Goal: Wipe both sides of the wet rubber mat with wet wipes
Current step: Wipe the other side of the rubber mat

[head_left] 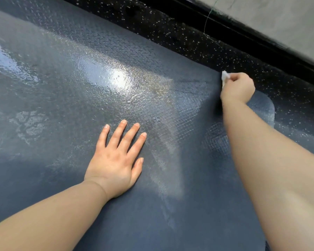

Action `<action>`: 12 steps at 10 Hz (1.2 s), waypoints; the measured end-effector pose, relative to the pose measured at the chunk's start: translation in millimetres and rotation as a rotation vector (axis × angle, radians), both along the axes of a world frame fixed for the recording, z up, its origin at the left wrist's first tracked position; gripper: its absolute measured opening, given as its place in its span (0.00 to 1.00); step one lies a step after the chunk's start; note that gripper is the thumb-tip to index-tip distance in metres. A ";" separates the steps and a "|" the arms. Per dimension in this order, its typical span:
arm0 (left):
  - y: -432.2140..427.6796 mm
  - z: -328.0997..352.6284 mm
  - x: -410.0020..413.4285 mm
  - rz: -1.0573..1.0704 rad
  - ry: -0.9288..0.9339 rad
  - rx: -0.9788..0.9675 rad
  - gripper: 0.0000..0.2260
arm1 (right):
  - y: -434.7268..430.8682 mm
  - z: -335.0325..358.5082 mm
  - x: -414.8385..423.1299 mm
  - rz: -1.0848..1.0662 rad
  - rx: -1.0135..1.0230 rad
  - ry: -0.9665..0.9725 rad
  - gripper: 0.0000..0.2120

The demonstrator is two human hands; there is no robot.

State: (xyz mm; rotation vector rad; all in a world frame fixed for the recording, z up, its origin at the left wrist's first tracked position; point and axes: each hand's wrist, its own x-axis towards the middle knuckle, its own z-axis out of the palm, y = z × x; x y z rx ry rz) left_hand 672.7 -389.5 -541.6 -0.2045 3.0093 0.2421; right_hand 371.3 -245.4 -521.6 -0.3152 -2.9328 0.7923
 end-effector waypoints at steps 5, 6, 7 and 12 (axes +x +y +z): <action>0.7 -0.6 0.0 -0.001 0.013 -0.008 0.25 | -95.9 1.1 55.6 0.439 -0.414 0.007 0.07; -0.4 -0.9 0.7 -0.002 0.011 -0.003 0.25 | -55.8 3.8 29.6 0.229 -0.444 -0.103 0.06; -0.1 -0.2 0.4 -0.004 0.007 0.001 0.25 | -27.2 3.1 17.9 0.213 -0.093 -0.095 0.09; -0.5 1.4 -0.6 -0.003 -0.029 0.008 0.25 | -29.3 2.7 17.1 0.325 0.030 0.000 0.11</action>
